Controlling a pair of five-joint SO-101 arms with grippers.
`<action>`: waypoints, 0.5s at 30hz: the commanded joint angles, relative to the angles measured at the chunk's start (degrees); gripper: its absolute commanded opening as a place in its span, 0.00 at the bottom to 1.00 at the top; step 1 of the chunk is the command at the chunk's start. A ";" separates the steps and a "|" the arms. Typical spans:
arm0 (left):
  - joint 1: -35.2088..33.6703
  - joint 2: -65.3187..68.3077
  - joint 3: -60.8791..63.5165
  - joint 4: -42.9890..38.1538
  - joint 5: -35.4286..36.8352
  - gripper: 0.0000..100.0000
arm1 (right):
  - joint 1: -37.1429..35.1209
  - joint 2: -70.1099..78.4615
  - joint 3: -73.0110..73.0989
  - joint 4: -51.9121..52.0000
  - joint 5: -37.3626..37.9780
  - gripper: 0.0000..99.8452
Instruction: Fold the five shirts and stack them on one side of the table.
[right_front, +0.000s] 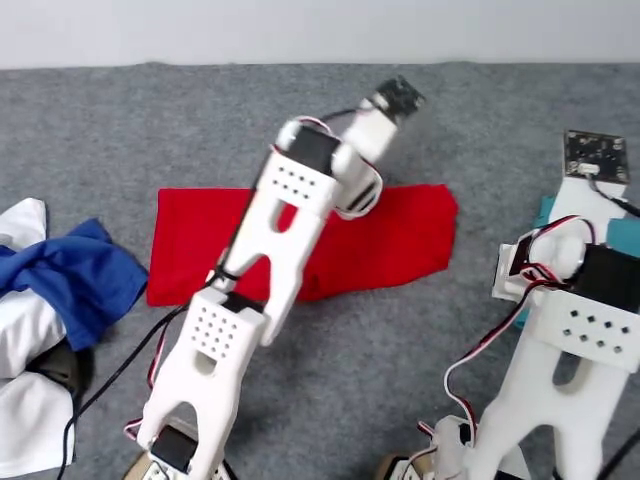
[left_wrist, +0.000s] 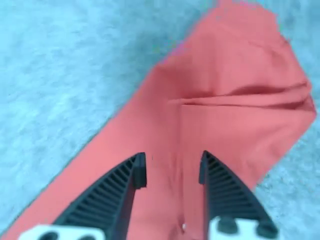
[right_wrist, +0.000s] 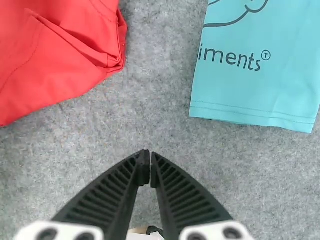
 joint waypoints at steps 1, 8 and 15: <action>-6.07 -3.34 -3.56 2.29 3.43 0.18 | 0.04 -1.54 -0.26 2.07 -0.09 0.01; -21.54 -15.91 15.25 2.20 3.25 0.21 | 0.04 -1.54 -0.26 2.07 -0.09 0.01; -34.81 -26.73 34.51 1.67 0.09 0.24 | 0.04 -1.54 -0.26 2.07 -0.09 0.01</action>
